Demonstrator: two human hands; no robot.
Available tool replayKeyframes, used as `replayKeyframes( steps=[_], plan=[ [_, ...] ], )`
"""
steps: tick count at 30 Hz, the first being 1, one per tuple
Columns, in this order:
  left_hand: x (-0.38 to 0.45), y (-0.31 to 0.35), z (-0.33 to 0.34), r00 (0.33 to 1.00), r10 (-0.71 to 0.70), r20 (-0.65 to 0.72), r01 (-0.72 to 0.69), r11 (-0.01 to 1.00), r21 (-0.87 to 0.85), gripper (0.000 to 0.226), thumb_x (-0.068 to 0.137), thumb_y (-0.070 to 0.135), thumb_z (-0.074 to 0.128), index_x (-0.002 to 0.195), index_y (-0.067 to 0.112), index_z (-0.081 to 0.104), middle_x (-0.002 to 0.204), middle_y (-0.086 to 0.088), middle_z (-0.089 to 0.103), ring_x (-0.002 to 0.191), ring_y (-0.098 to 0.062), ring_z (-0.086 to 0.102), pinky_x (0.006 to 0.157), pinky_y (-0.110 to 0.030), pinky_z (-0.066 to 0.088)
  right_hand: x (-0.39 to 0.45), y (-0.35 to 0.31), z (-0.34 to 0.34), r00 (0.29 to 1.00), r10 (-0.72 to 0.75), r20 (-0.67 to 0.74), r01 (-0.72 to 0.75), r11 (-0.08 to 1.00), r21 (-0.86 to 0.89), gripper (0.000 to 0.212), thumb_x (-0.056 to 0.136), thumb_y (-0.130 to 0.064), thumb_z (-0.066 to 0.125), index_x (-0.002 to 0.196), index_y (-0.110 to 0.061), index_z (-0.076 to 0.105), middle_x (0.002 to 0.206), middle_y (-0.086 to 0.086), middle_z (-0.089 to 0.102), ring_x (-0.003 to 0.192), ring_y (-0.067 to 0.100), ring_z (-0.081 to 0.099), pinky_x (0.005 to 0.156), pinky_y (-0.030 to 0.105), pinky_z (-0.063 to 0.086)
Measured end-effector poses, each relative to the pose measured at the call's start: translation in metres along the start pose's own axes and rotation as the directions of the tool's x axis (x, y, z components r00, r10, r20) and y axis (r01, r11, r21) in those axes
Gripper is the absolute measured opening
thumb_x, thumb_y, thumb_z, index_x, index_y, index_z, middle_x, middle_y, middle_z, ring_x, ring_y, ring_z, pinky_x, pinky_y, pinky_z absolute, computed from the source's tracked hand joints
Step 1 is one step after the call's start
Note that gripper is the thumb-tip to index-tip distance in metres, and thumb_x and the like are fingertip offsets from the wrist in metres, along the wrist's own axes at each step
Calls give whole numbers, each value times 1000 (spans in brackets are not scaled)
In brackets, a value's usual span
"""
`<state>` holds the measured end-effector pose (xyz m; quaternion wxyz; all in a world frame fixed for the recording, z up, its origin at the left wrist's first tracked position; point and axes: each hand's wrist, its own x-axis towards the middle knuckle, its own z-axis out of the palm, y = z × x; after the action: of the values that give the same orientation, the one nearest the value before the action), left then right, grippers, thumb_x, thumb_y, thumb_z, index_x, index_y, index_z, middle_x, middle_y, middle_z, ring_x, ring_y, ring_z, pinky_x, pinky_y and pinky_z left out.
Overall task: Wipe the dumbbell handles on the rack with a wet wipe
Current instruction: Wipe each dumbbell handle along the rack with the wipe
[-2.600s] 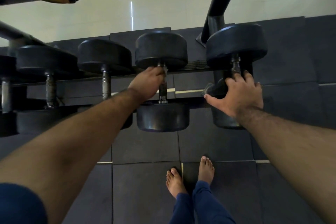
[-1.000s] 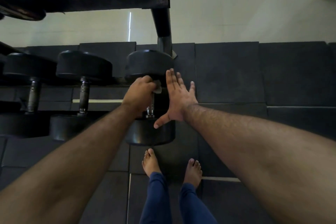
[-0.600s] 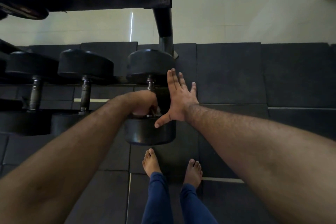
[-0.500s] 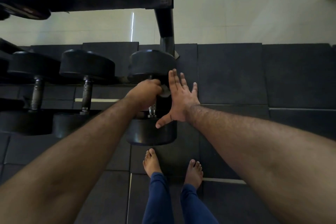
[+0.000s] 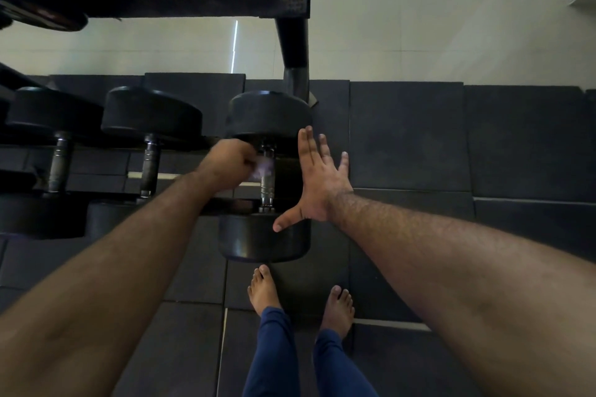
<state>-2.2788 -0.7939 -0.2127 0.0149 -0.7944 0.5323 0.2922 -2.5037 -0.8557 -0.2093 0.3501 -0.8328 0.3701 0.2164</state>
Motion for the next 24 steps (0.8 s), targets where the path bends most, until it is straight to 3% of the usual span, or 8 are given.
replayKeyframes(
  steps=[4, 7, 10, 12, 14, 18, 22, 24],
  plan=[
    [-13, 12, 34, 880, -377, -289, 275, 900, -337, 22, 85, 32, 78, 99, 15, 82, 90, -11, 78, 91, -31, 73, 75, -34, 55, 1, -1, 0, 1000, 1, 5, -1, 1000, -10, 193, 29, -97, 80, 149, -24, -52, 160, -8, -56, 155, 28, -40, 125, 76, -6],
    [-8, 29, 44, 877, -431, -211, 320, 853, -412, 22, 84, 11, 69, 103, 11, 81, 99, -15, 78, 100, -36, 73, 84, -40, 59, 1, -1, 2, 1000, 1, -9, -1, 1000, -17, 194, 28, -98, 79, 150, -23, -51, 161, -8, -55, 156, 28, -38, 125, 76, -3],
    [-26, 21, 42, 963, -255, 88, 262, 962, -81, 12, 88, 10, 68, 92, 2, 75, 97, -19, 75, 98, -37, 71, 78, -34, 53, 1, -1, 1, 1000, 0, -9, 0, 1000, -9, 194, 26, -99, 78, 150, -24, -51, 160, -9, -56, 156, 27, -39, 125, 77, -3],
    [-33, 9, 32, 946, -173, 273, 175, 984, 19, 12, 88, 12, 70, 92, 3, 76, 94, -18, 76, 94, -34, 72, 76, -33, 54, 1, -1, 1, 1000, -5, -6, 5, 1000, -7, 194, 27, -99, 78, 150, -24, -52, 159, -9, -56, 155, 28, -40, 125, 77, -3],
    [-31, 3, 21, 961, -173, 217, 192, 979, -73, 18, 84, 7, 72, 98, 12, 83, 93, -11, 79, 93, -27, 74, 80, -32, 57, 1, 0, 0, 1000, -12, 2, 12, 1000, 5, 194, 27, -99, 78, 150, -24, -52, 160, -9, -56, 155, 28, -40, 125, 77, -4],
    [-16, 22, 13, 943, -161, -291, 98, 971, -219, 25, 87, 30, 68, 107, 26, 83, 100, -3, 81, 98, -24, 74, 89, -36, 59, 1, 0, 1, 1000, -10, 1, 10, 1000, 13, 194, 28, -98, 80, 150, -25, -51, 160, -9, -55, 156, 28, -39, 125, 77, -5],
    [-20, 21, 31, 974, 68, -217, -27, 982, 185, 22, 97, 21, 62, 111, 22, 79, 104, -12, 77, 96, -38, 71, 82, -44, 54, 0, 0, 0, 1000, -8, -2, 8, 1000, 19, 193, 29, -96, 81, 151, -26, -51, 160, -9, -55, 156, 29, -39, 125, 77, -6],
    [-28, 8, 28, 990, 133, -48, -113, 949, 296, 23, 99, 27, 61, 116, 26, 77, 102, -12, 77, 95, -38, 72, 80, -42, 54, 0, 1, -1, 1000, -11, -1, 11, 1000, 19, 192, 29, -97, 80, 150, -27, -51, 160, -10, -55, 156, 29, -39, 125, 77, -6]
  ],
)
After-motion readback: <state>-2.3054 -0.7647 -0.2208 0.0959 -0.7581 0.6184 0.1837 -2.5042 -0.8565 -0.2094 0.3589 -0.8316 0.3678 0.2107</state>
